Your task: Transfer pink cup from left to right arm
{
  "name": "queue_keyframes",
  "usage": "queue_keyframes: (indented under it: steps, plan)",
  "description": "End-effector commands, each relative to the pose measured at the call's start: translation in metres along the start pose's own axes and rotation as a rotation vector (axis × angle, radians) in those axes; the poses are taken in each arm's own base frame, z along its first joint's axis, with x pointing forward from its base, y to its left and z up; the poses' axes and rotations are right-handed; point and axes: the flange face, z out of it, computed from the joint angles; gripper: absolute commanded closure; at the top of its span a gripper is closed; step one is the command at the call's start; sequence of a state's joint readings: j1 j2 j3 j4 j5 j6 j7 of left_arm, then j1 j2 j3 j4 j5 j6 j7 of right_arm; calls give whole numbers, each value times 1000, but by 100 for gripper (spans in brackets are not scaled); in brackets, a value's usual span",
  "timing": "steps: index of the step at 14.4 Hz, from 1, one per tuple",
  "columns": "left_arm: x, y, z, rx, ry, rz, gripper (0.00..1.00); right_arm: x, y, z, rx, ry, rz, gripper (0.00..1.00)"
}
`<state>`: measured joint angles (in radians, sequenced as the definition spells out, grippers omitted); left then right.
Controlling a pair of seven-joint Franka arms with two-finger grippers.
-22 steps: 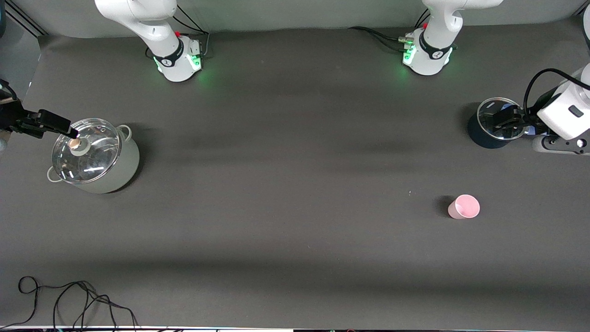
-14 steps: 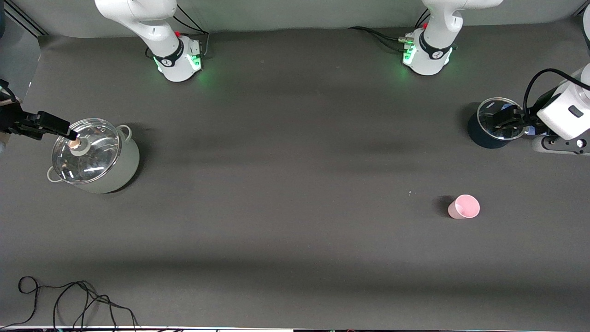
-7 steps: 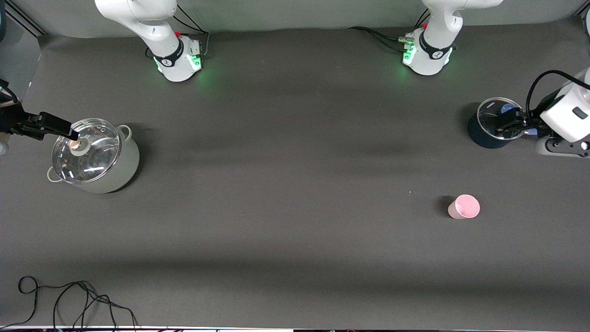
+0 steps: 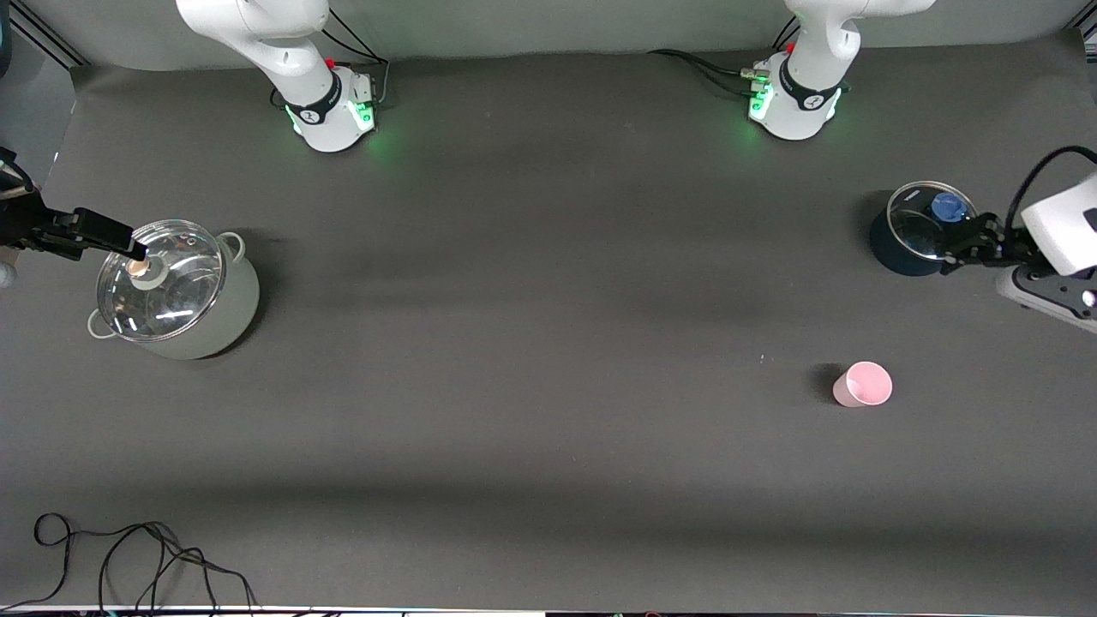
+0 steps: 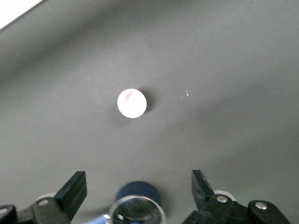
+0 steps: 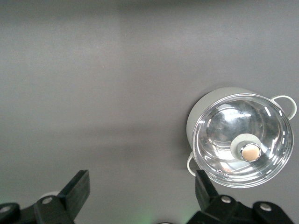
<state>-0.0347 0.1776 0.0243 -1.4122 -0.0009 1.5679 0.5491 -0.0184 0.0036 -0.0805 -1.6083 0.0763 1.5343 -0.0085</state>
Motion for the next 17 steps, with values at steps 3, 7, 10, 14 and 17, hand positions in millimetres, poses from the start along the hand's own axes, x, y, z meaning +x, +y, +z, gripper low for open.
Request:
queue_keyframes:
  steps: [3, 7, 10, 14, 17]
  plan:
    - [-17, -69, 24, -119, 107, 150, 0, 2, -2, -4, 12, -2, -14, 0]
    - [-37, -127, 69, -240, 233, 287, 0, 2, -2, -3, 12, -4, -13, 0]
    - [-64, -174, 110, -326, 353, 352, 0, 2, -2, -3, 12, -4, -13, 0]
    - [-82, -206, 180, -396, 420, 495, 0, 2, -3, -2, 12, -5, -15, 0]
    - [-101, -224, 221, -438, 504, 562, 0, 2, -2, -2, 12, -5, -13, 0]
